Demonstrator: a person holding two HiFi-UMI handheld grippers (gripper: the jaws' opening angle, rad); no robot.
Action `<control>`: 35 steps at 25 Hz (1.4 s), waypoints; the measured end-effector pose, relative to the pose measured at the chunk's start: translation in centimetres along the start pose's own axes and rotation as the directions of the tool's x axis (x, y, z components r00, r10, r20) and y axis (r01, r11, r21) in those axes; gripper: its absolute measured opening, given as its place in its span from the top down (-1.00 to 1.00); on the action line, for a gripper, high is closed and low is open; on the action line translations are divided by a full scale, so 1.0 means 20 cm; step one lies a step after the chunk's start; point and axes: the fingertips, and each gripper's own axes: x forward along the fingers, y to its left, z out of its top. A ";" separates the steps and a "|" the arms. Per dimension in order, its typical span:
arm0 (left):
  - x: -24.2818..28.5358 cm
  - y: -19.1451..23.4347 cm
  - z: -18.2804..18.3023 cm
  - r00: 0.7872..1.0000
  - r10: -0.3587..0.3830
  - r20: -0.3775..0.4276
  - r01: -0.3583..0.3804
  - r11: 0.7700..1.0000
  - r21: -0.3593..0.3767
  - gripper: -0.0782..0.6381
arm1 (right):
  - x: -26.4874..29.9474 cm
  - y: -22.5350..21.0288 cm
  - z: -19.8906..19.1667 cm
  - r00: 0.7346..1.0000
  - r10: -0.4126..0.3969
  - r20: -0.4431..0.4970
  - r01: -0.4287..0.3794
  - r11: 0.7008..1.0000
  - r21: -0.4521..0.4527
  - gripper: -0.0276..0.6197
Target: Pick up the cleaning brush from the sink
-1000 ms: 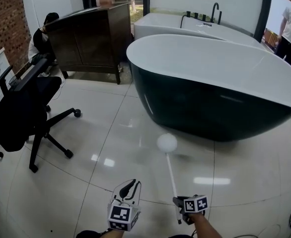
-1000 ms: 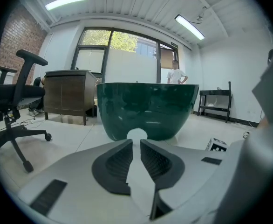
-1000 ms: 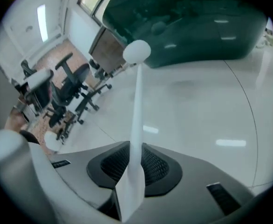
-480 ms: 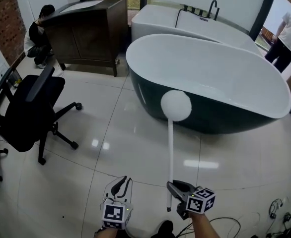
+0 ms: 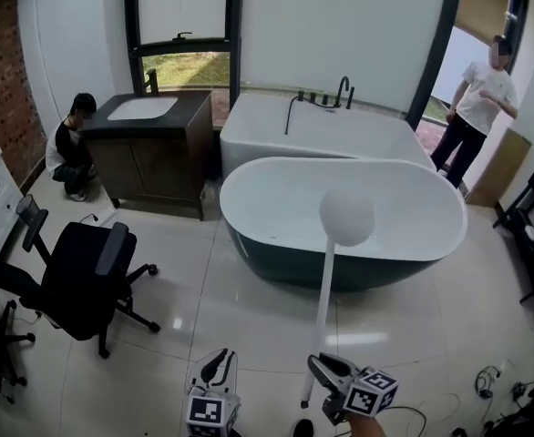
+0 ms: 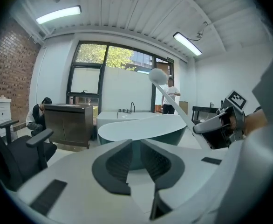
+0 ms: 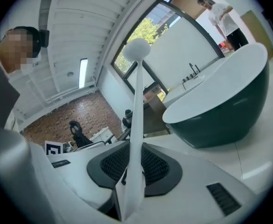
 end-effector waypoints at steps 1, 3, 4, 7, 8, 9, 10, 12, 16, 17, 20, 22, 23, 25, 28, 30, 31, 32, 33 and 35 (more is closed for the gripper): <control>-0.09 -0.03 0.14 1.000 -0.008 0.002 0.008 1.000 0.004 0.63 | -0.09 0.12 0.11 1.000 -0.012 0.015 0.013 1.000 -0.013 0.75; -0.26 -0.08 0.40 1.000 -0.027 0.008 0.027 0.999 0.021 0.63 | -0.26 0.33 0.31 0.998 -0.037 0.049 0.039 0.998 -0.043 0.75; -0.34 -0.10 0.53 0.999 -0.036 0.014 0.035 0.999 0.031 0.63 | -0.34 0.43 0.40 0.997 -0.048 0.068 0.051 0.997 -0.058 0.75; -0.52 -0.12 0.83 0.997 -0.051 0.051 0.049 0.998 0.048 0.63 | -0.51 0.70 0.62 0.992 -0.060 0.115 0.072 0.991 -0.111 0.75; -0.58 -0.14 0.92 0.996 -0.053 0.068 0.050 0.997 0.051 0.63 | -0.56 0.79 0.68 0.990 -0.054 0.127 0.071 0.988 -0.138 0.75; -0.63 -0.16 1.01 0.995 -0.054 0.082 0.050 0.997 0.055 0.63 | -0.61 0.86 0.75 0.989 -0.044 0.140 0.067 0.984 -0.166 0.75; -0.68 -0.19 1.09 0.994 -0.055 0.093 0.049 0.997 0.061 0.64 | -0.66 0.93 0.81 0.987 -0.031 0.155 0.061 0.979 -0.193 0.75; -0.78 -0.25 1.23 0.991 -0.059 0.117 0.050 0.996 0.074 0.65 | -0.75 1.07 0.95 0.982 0.002 0.187 0.045 0.969 -0.244 0.74; -0.92 -0.43 1.45 0.983 -0.088 0.163 0.073 0.992 0.099 0.67 | -0.93 1.27 1.16 0.968 0.074 0.241 0.012 0.940 -0.340 0.74; -0.95 -0.47 1.49 0.980 -0.094 0.172 0.077 0.992 0.104 0.67 | -0.97 1.31 1.20 0.965 0.091 0.247 0.005 0.931 -0.365 0.74; -1.02 -0.55 1.56 0.976 -0.097 0.196 0.076 0.991 0.113 0.69 | -1.06 1.39 1.23 0.959 0.136 0.251 -0.020 0.909 -0.416 0.74; -1.06 -0.58 1.59 0.972 -0.092 0.214 0.069 0.991 0.115 0.71 | -1.10 1.43 1.24 0.954 0.160 0.254 -0.036 0.901 -0.432 0.74; -1.07 -0.59 1.60 0.971 -0.089 0.223 0.065 0.991 0.114 0.72 | -1.12 1.44 1.25 0.951 0.172 0.255 -0.045 0.898 -0.439 0.74; -1.07 -0.63 1.63 0.968 -0.083 0.237 0.056 0.991 0.118 0.76 | -1.15 1.44 1.28 0.948 0.195 0.252 -0.062 0.890 -0.452 0.74; -1.04 -0.71 1.66 0.965 -0.086 0.246 0.054 0.989 0.135 0.78 | -1.19 1.42 1.31 0.946 0.216 0.240 -0.081 0.878 -0.472 0.74; -1.03 -0.75 1.65 0.965 -0.091 0.246 0.057 0.988 0.141 0.78 | -1.21 1.42 1.32 0.946 0.224 0.234 -0.087 0.872 -0.481 0.74; -1.03 -0.77 1.65 0.966 -0.091 0.243 0.058 0.988 0.143 0.78 | -1.22 1.42 1.33 0.946 0.226 0.233 -0.089 0.870 -0.484 0.74; -1.02 -0.78 1.65 0.967 -0.091 0.238 0.058 0.988 0.142 0.78 | -1.23 1.41 1.33 0.945 0.228 0.233 -0.090 0.869 -0.486 0.74; -1.02 -0.80 1.65 0.969 -0.089 0.232 0.057 0.988 0.141 0.78 | -1.24 1.41 1.34 0.945 0.229 0.233 -0.091 0.869 -0.486 0.74; -1.02 -0.82 1.66 0.970 -0.086 0.227 0.055 0.989 0.140 0.78 | -1.26 1.40 1.35 0.945 0.231 0.233 -0.092 0.869 -0.487 0.74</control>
